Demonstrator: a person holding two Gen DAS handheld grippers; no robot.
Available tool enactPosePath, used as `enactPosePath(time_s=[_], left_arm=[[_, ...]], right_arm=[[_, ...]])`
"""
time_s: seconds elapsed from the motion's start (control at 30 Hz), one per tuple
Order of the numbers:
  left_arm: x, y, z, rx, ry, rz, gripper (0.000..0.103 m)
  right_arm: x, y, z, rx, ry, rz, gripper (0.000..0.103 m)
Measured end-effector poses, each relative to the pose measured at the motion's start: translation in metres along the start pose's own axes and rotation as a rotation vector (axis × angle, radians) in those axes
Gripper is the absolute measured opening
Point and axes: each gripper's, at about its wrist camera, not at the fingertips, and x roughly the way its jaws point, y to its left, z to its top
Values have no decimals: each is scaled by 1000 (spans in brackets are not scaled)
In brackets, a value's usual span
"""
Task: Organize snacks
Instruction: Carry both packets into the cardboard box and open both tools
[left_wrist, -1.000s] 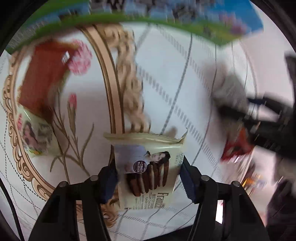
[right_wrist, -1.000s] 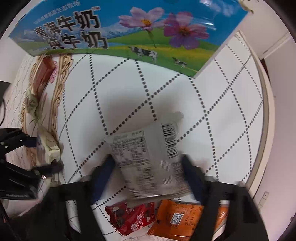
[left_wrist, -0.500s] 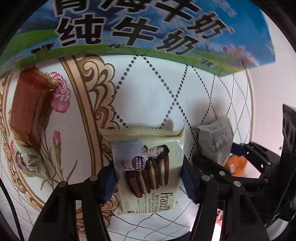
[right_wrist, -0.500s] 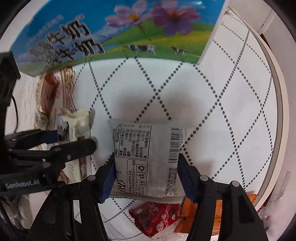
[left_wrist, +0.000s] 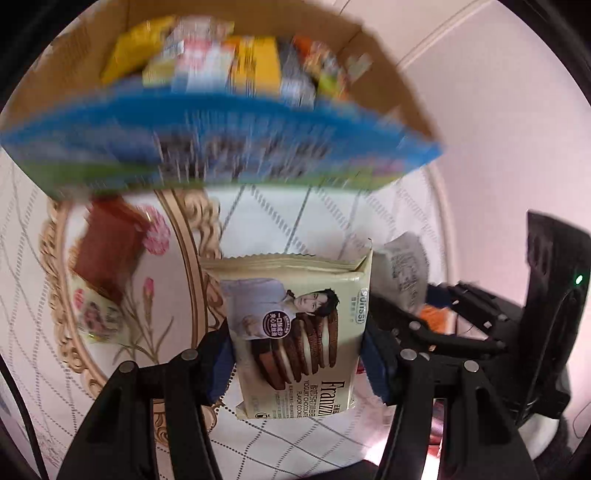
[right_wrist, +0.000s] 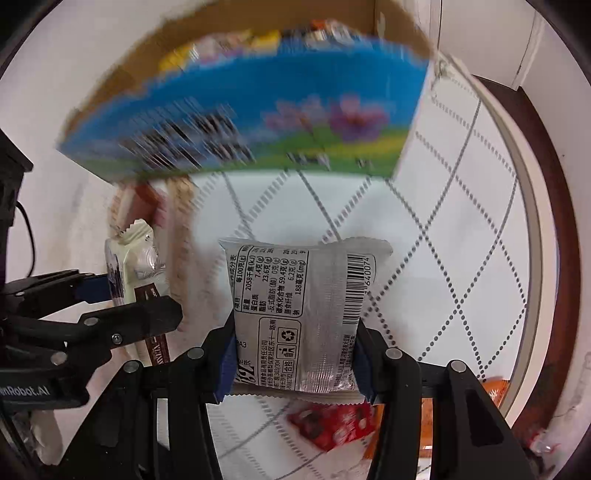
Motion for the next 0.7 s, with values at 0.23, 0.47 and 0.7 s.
enactPosePath(time_s=[0.23, 0.47, 0.7], left_arm=[[-99, -9, 51, 33, -125, -72, 57], [-111, 3, 129, 27, -160, 42, 57], [-62, 32, 177, -27, -71, 99, 57]], right_arm=[[-85, 35, 45, -57, -159, 67, 54], [-97, 55, 117, -69, -239, -3, 54], [-61, 49, 168, -41, -194, -56, 54]])
